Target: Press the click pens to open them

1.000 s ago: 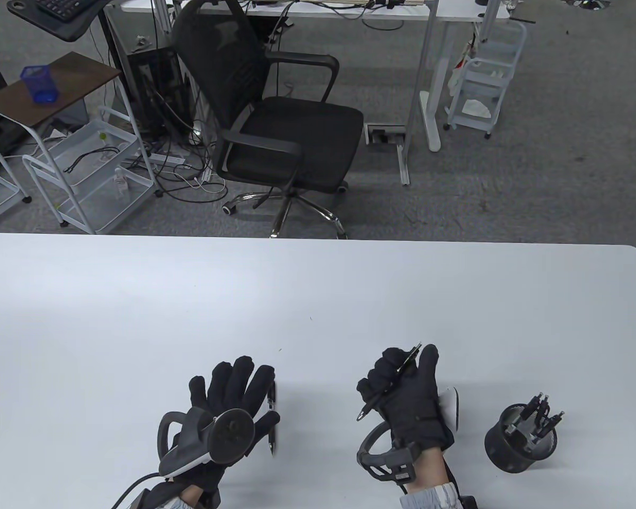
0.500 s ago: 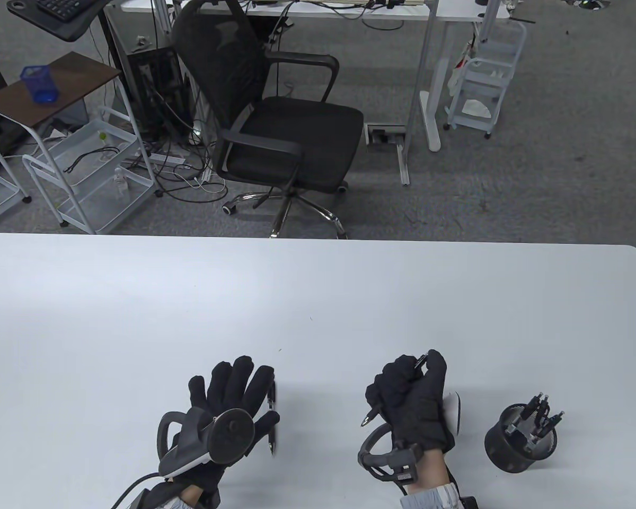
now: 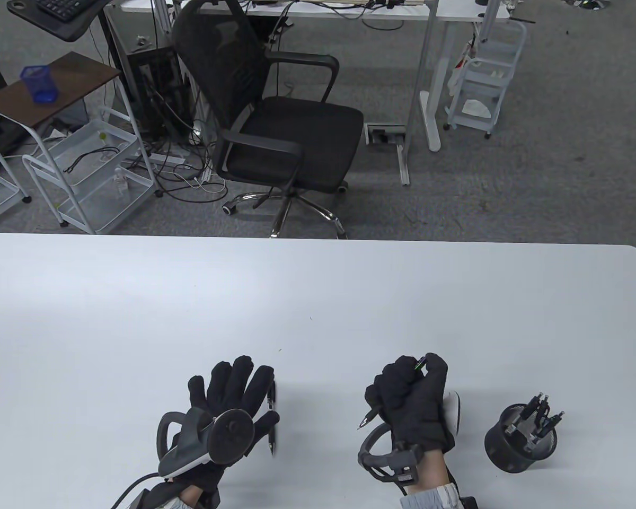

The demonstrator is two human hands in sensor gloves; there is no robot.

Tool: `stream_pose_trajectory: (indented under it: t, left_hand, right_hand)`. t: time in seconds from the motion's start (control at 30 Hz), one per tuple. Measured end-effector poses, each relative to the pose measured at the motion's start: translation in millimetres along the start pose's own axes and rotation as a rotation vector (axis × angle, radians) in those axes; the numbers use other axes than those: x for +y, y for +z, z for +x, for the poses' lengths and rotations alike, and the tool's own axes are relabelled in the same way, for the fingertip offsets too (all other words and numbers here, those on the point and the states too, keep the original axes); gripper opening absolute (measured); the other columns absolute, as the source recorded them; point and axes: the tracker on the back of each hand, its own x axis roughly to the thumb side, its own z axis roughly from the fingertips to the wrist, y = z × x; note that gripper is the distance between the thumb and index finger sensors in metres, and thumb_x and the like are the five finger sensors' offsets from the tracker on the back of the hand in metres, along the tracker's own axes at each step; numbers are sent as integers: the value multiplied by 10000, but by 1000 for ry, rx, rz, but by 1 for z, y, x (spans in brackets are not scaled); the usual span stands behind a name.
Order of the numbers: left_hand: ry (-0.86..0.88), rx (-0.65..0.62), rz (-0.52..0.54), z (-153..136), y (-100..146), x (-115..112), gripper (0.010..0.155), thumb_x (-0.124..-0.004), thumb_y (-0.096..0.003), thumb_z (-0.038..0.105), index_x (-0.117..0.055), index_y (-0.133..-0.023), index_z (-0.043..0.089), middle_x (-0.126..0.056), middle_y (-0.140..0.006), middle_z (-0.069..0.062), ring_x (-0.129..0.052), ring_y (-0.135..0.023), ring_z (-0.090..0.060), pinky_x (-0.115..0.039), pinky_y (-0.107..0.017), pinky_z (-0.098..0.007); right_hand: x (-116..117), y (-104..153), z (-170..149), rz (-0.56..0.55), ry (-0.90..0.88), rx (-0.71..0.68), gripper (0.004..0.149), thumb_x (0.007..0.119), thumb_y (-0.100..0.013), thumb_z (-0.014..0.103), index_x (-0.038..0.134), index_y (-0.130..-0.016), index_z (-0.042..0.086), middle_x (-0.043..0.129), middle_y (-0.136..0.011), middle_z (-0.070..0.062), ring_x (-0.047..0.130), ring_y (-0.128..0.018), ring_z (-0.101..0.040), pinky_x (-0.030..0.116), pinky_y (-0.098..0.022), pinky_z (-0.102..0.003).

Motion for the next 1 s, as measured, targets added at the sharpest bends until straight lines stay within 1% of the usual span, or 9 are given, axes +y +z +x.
stream_pose_trajectory:
  t: [0.37, 1.0]
  left_hand:
    - [-2, 0, -1, 0, 0, 0, 703, -533, -699, 586, -248, -1262, 275, -252, -1323, -214, -364, -1168, -593, -310, -755, -815]
    - [-5, 0, -3, 1, 0, 0, 703, -534, -699, 584, -248, -1262, 275, -253, -1322, -215, -364, -1167, -595, -310, -754, -816]
  right_hand:
    - [1, 1, -1, -33, -27, -2, 596, 290, -653, 602, 711, -741, 189, 841, -554, 32, 851, -369, -90, 799, -477, -368]
    - [2, 0, -1, -22, -46, -6, 592, 296, -668, 596, 691, -786, 172, 831, -600, 13, 850, -411, -102, 784, -508, -382]
